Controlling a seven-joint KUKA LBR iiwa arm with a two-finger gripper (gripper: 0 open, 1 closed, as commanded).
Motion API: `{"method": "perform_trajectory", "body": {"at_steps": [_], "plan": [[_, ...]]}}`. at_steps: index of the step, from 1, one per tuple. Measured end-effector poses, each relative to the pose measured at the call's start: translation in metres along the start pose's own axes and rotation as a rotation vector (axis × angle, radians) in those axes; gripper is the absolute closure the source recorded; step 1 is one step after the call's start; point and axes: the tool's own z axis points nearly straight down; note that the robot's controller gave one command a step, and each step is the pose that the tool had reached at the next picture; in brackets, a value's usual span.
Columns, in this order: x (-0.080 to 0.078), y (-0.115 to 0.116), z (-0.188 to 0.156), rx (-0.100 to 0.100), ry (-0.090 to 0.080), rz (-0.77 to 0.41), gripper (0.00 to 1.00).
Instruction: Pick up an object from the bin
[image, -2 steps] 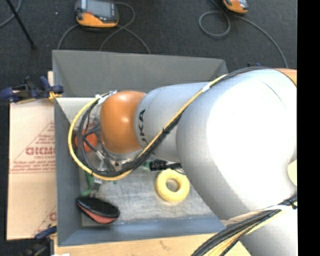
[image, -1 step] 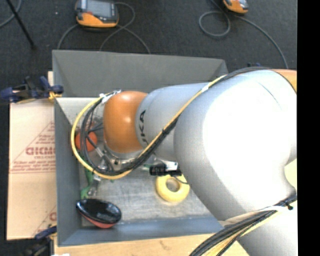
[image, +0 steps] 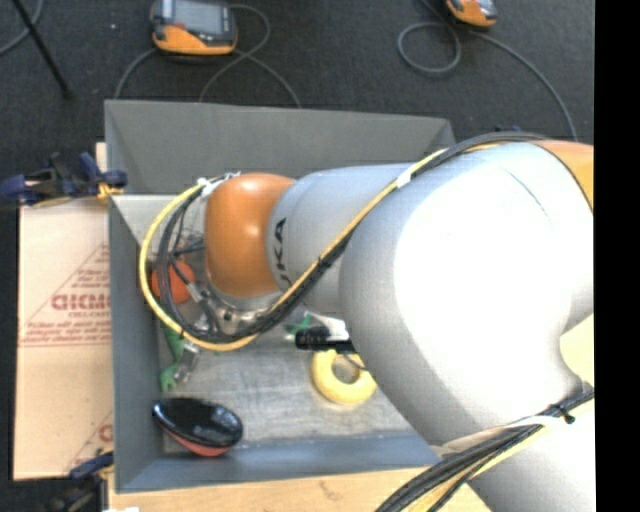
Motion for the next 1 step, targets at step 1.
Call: {"method": "perform_trajectory", "body": {"at_steps": [1], "plan": [[0.0022, -0.0056, -0.0018, -0.004, -0.011, -0.088, 1.0]]}}
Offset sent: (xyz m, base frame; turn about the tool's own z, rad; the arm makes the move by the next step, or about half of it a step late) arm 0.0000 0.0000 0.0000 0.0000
